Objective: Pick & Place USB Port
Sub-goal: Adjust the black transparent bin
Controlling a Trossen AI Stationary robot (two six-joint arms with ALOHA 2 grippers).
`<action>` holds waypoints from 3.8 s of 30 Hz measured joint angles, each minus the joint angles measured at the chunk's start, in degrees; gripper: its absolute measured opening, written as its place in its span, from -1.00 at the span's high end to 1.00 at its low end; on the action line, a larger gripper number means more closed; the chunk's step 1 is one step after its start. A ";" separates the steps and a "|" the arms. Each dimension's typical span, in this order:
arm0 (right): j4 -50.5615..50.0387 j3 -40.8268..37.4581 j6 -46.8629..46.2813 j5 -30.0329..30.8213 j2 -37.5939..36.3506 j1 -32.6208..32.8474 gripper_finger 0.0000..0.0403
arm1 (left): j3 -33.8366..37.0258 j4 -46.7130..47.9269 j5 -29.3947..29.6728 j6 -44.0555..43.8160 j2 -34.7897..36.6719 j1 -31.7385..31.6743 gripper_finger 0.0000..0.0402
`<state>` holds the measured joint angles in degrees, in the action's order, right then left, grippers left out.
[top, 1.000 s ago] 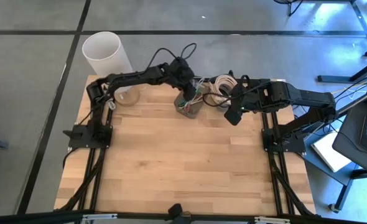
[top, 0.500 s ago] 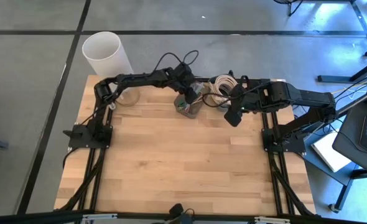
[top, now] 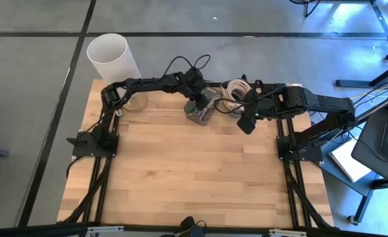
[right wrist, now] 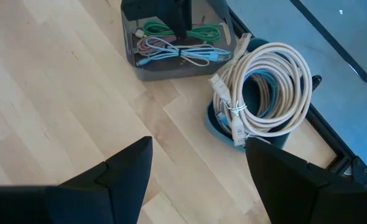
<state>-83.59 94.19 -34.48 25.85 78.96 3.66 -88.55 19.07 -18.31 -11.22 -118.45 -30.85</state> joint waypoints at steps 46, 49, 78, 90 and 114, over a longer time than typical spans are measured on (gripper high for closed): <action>14.61 11.83 22.58 2.87 -5.88 13.92 0.95 | -33.70 38.31 28.47 17.83 40.66 38.85 0.99; 13.38 9.78 18.40 6.02 -10.35 17.98 0.97 | -31.88 38.76 33.51 16.89 42.89 44.50 0.99; 41.82 -33.24 8.24 23.79 -33.22 29.70 0.89 | 41.32 6.04 47.90 -1.12 79.04 42.13 0.98; 44.41 -29.20 16.99 24.16 -33.32 27.39 0.98 | 41.31 11.68 22.46 -5.36 52.08 26.30 0.99; 46.37 -29.14 18.49 23.48 -31.76 27.21 0.99 | 23.85 -15.69 9.69 6.60 9.77 11.56 0.99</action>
<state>-37.22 65.06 -15.99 49.33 47.20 30.87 -64.70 3.38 -8.62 -4.62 -108.68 -19.29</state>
